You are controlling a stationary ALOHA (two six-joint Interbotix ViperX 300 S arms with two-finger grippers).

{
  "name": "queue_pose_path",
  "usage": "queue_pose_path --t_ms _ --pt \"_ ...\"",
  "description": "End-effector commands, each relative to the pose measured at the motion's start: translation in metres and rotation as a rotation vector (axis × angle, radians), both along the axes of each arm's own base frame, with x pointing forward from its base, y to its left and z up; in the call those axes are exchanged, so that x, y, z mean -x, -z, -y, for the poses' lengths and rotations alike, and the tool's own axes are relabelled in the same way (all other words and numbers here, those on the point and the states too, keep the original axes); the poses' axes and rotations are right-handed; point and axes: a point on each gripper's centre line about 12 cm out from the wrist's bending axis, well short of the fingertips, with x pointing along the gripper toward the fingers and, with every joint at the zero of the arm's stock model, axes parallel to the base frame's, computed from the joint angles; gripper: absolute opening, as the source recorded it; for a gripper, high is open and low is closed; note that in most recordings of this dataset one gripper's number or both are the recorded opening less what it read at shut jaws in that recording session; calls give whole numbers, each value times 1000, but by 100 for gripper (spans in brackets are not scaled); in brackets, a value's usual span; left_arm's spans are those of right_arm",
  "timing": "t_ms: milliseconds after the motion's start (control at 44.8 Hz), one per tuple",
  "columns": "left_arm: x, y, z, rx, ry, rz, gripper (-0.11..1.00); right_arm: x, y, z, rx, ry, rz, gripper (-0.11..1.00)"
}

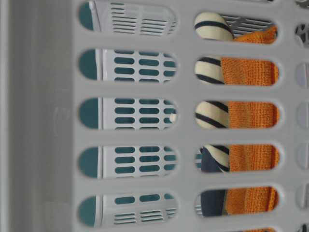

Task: Pick up the orange cloth from the shopping basket with the left arm.
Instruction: 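Move the open left gripper over the orange cloth in the basket, then lower the open left gripper onto the orange cloth's near edge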

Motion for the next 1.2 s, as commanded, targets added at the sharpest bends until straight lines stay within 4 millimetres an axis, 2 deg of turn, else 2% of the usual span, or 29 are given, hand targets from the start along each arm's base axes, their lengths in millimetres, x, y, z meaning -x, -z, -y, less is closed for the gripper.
queue_pose_path --t_ms 0,89,312,446,602,736,892,1116,1183 --pt "-4 -27 5 3 28 10 6 -2 -5 -1 -8 -5 11 0" --pt "-11 -40 5 37 27 -71 0 -2 -3 0 -26 -3 0 0" --pt "-34 -74 7 42 19 -313 0 -2 -1 0 -69 -5 -17 0" --pt "-62 -93 10 36 19 -447 0 -2 -2 -1 -73 -7 -19 0" --pt "-100 -98 17 26 26 -577 0 -2 -2 -1 -73 -7 -16 0" --pt "-136 -83 24 14 33 -738 0 -2 -2 0 -72 -6 -12 0" --pt "-178 -57 32 2 32 -900 0 -1 -3 -1 -72 -8 -11 0" --pt "-207 -19 35 -3 28 -1002 1 -1 -2 -1 -73 -7 -14 0" --pt "-212 -9 37 -9 32 -1024 5 -1 -2 -1 -73 -7 -14 0"
